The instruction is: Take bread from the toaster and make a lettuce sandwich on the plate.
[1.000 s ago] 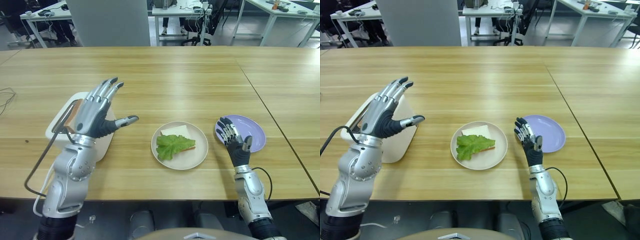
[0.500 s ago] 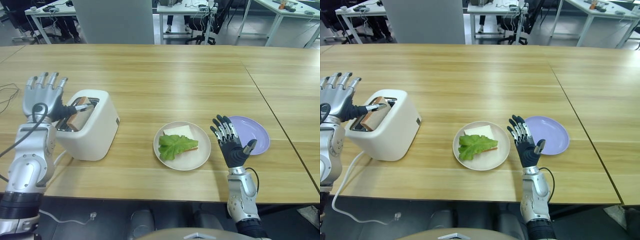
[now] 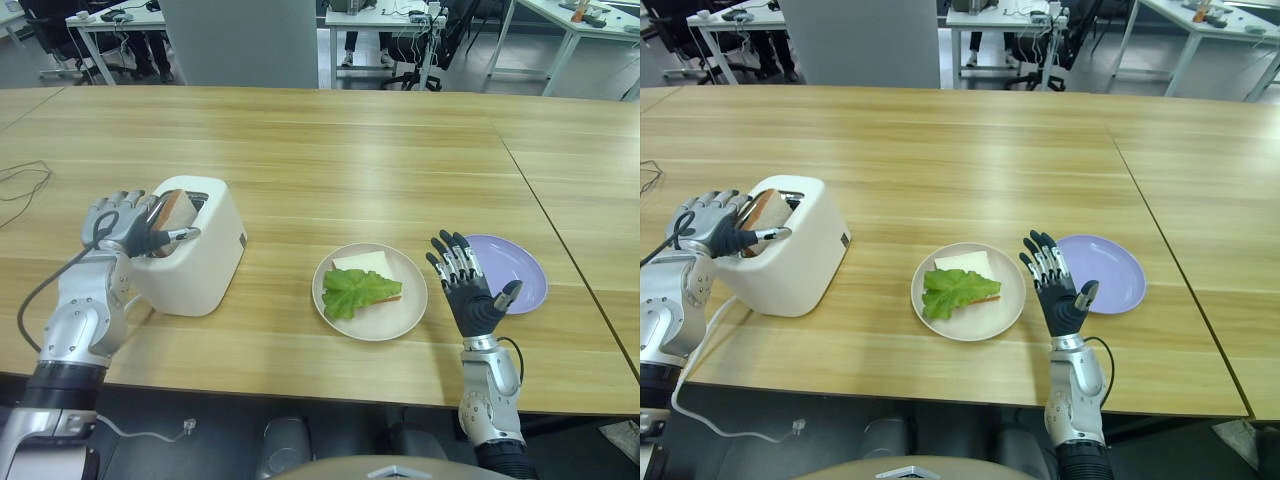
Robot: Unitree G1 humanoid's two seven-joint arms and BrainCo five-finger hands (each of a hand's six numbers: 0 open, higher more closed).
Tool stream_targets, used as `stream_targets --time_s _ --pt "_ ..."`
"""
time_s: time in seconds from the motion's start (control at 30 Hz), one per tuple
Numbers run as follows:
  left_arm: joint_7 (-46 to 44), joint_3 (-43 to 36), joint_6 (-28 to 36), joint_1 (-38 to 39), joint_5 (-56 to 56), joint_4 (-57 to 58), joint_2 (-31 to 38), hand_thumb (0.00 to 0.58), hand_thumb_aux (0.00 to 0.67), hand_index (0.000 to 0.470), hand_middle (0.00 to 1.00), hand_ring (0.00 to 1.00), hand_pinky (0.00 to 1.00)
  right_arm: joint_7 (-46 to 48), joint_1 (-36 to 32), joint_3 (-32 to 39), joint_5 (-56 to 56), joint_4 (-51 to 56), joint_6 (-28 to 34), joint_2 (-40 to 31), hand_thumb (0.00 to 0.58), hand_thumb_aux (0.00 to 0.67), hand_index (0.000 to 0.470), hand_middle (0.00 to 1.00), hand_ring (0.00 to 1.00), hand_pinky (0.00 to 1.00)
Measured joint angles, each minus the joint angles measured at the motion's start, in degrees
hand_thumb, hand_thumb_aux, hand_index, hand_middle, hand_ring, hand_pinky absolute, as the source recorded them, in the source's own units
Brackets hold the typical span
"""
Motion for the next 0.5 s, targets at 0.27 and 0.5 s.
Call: stream_targets --time_s 0.27,0.5 --pt "8.3 0.0 -4.5 -3.6 -6.6 7.4 -0.9 0.580 0.670 0.460 1.00 1.00 1.00 0.1 0.4 -0.1 -0.4 -0.8 0.4 0.3 0.000 0.000 0.000 0.00 0.00 0.00" --pt "11.8 3.3 -9.4 -3.3 -15.9 7.1 -3.7 0.580 0.670 0.460 1.00 1.00 1.00 0.1 0.7 -0.4 -1.3 -1.0 0.6 0.3 0.000 0.000 0.000 0.00 0.00 0.00"
